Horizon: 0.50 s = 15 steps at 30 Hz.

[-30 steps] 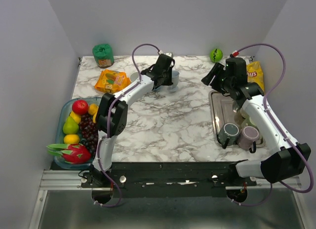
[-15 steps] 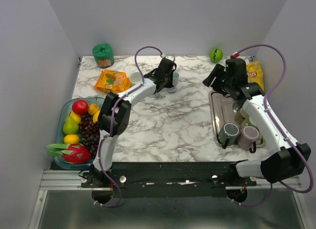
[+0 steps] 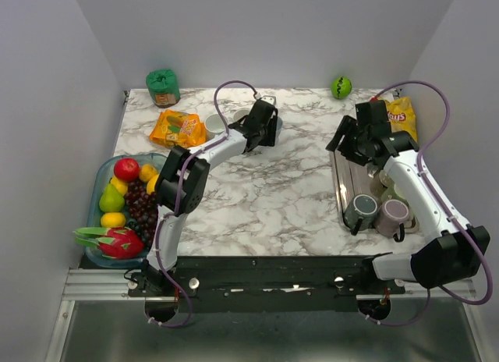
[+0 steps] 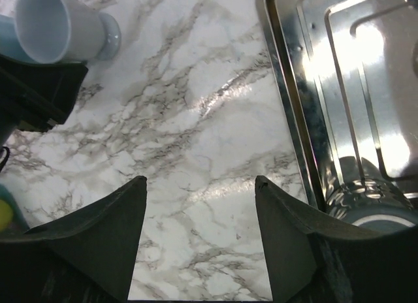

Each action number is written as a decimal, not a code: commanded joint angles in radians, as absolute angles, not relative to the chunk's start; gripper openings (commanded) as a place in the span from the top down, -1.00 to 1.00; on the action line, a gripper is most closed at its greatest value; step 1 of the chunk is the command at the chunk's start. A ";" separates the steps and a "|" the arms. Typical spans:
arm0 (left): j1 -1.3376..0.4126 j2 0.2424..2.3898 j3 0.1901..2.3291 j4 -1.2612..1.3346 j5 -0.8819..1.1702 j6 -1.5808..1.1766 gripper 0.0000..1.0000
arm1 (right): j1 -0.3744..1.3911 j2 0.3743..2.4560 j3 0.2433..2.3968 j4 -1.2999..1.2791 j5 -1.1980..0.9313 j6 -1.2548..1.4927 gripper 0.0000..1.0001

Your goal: Turn the mug right side up

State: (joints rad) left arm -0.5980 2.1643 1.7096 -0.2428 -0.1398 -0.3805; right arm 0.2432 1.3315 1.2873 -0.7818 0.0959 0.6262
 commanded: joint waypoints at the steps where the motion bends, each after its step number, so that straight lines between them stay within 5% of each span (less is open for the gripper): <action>1: -0.604 2.126 1.697 -0.196 -0.132 -0.371 -0.17 | 0.219 1.344 1.259 -0.910 0.095 0.618 -0.50; 15: -0.627 1.950 1.595 -0.201 -0.127 -0.367 -0.98 | 0.199 1.255 1.239 -1.222 0.238 0.650 -0.85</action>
State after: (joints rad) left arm -0.6090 2.0655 1.6306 -0.2230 -0.1337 -0.3813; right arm 0.2073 1.3205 1.2514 -1.0809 0.1482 0.6312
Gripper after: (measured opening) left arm 0.941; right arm 0.916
